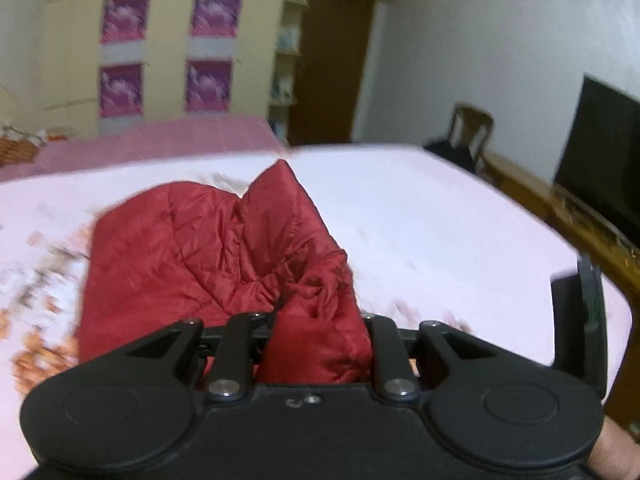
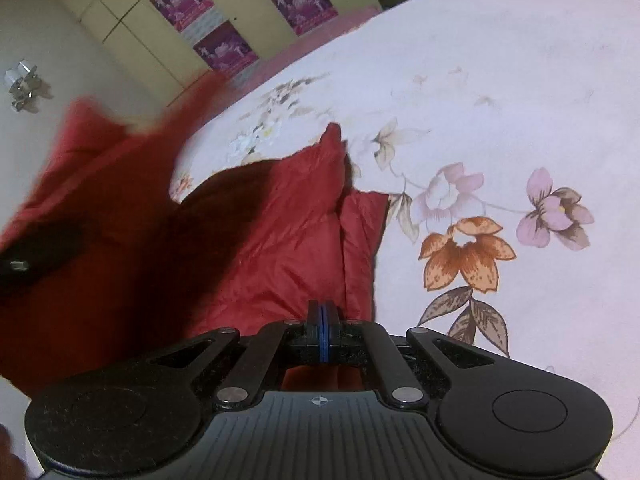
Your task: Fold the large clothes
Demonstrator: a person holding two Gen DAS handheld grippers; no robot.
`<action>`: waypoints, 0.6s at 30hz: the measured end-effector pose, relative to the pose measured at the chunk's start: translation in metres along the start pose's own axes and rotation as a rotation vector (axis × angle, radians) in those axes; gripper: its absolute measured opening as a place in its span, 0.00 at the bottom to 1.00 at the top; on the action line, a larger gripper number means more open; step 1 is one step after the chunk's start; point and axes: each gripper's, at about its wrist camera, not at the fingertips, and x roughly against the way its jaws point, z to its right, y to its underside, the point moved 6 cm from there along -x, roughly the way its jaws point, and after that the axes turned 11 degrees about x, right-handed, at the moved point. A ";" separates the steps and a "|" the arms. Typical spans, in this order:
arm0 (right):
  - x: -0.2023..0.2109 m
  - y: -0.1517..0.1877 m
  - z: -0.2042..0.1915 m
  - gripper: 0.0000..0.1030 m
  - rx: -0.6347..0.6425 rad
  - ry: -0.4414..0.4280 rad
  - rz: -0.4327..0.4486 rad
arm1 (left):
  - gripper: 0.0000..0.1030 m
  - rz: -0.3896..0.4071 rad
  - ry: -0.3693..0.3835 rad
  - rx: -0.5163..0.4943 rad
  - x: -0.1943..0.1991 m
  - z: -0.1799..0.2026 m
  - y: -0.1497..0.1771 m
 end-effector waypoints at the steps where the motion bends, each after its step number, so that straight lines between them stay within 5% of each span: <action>1: -0.001 0.000 0.002 0.00 -0.007 -0.008 -0.006 | 0.19 -0.030 0.001 -0.013 -0.009 0.004 0.006; 4: -0.002 0.001 0.009 0.00 -0.036 -0.039 -0.008 | 0.19 -0.102 0.002 -0.054 -0.031 0.009 0.024; 6: 0.005 0.000 0.019 0.00 -0.073 -0.053 0.009 | 0.37 -0.127 0.052 -0.023 -0.033 0.005 0.028; 7: 0.011 -0.001 0.026 0.01 -0.104 -0.054 0.028 | 0.58 -0.138 0.094 -0.007 -0.030 0.004 0.030; 9: 0.022 -0.004 0.041 0.03 -0.139 -0.011 0.050 | 0.77 -0.160 0.170 0.040 -0.021 0.001 0.032; 10: 0.029 -0.007 0.047 0.15 -0.142 -0.002 0.066 | 0.77 -0.156 0.223 0.061 -0.009 -0.002 0.030; 11: 0.038 -0.010 0.051 0.58 -0.144 0.003 0.097 | 0.72 -0.130 0.253 0.088 0.006 -0.009 0.026; 12: 0.051 -0.016 0.053 0.70 -0.136 -0.002 0.160 | 0.69 -0.107 0.267 0.112 0.019 -0.019 0.021; 14: 0.062 -0.027 0.050 0.70 -0.110 -0.026 0.194 | 0.56 -0.028 0.238 0.164 0.043 -0.052 0.007; 18: 0.063 -0.061 0.024 0.65 -0.034 -0.081 0.243 | 0.50 0.108 0.051 0.306 0.055 -0.153 -0.020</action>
